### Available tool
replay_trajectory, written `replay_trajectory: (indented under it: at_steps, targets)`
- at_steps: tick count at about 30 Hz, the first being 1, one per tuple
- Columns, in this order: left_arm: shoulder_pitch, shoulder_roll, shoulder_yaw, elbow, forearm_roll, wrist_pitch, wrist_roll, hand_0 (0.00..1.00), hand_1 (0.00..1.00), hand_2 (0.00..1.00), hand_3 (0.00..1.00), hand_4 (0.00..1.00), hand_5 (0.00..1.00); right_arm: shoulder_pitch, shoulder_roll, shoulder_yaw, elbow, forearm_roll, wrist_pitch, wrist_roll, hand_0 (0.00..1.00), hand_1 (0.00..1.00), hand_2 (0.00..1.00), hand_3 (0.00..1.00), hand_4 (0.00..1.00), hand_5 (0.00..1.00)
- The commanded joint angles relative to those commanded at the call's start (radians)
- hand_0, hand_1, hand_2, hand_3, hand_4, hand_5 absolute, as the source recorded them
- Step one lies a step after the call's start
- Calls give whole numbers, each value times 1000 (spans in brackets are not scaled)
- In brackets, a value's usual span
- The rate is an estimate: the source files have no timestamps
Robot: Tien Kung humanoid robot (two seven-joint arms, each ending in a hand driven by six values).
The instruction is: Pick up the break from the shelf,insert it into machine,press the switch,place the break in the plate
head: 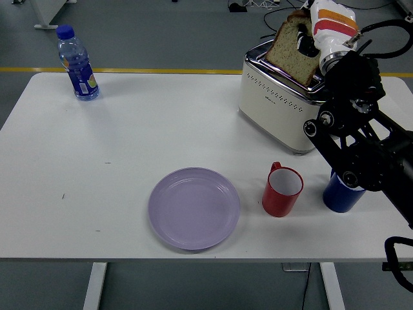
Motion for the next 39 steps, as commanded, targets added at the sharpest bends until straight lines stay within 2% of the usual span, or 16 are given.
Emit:
replay_trajectory:
  at_steps: [12, 20, 24, 25, 28, 30, 31, 34, 36, 37, 39]
  targets:
    - [-2, 1, -1, 0, 1, 0, 1, 657, 587, 586, 599, 333, 940, 8, 2, 5, -24, -8, 7, -6, 326, 361, 430, 520, 343, 2]
    - [-1, -1, -3, 0, 4, 0, 2, 657, 587, 587, 599, 331, 938, 11, 18, -6, -91, -12, -21, 7, 341, 367, 435, 524, 347, 2]
    - [-1, -1, -3, 0, 3, 0, 1, 657, 587, 587, 599, 331, 938, 11, 23, -4, -112, -2, -2, 13, 341, 367, 435, 524, 347, 2]
    - [-1, -1, -3, 0, 3, 0, 1, 657, 587, 587, 600, 331, 938, 11, 23, -4, -115, 2, 3, 15, 538, 575, 628, 725, 579, 2]
    - [-2, -1, -2, 0, 4, 0, 1, 657, 587, 587, 600, 331, 938, 11, 25, -4, -127, 22, 65, 19, 538, 575, 628, 725, 579, 2]
    - [-3, -1, -3, 0, 5, 0, 1, 657, 587, 587, 600, 331, 938, 11, 25, -4, -128, 26, 74, 20, 538, 575, 628, 725, 579, 2]
    - [-3, -1, -3, 0, 6, 0, 1, 657, 588, 588, 600, 330, 936, 11, 25, -5, -129, 39, 84, 24, 849, 800, 938, 991, 736, 120]
    - [-3, -1, -4, 0, 7, -1, 2, 657, 588, 588, 600, 330, 936, 11, 22, -5, -129, 65, 107, 31, 849, 800, 938, 991, 736, 120]
    - [-2, -1, -3, 0, 7, -1, 2, 657, 588, 588, 600, 330, 936, 9, 21, -5, -128, 71, 98, 39, 849, 800, 938, 991, 736, 120]
    - [-2, -1, -4, 0, 7, 0, 2, 657, 587, 589, 600, 331, 938, 7, 21, -5, -128, 73, 88, 43, 932, 877, 995, 998, 774, 156]
    - [-2, -1, -4, 0, 7, -1, 2, 657, 587, 589, 600, 331, 938, 6, 20, -5, -126, 75, 74, 49, 932, 877, 995, 998, 774, 156]
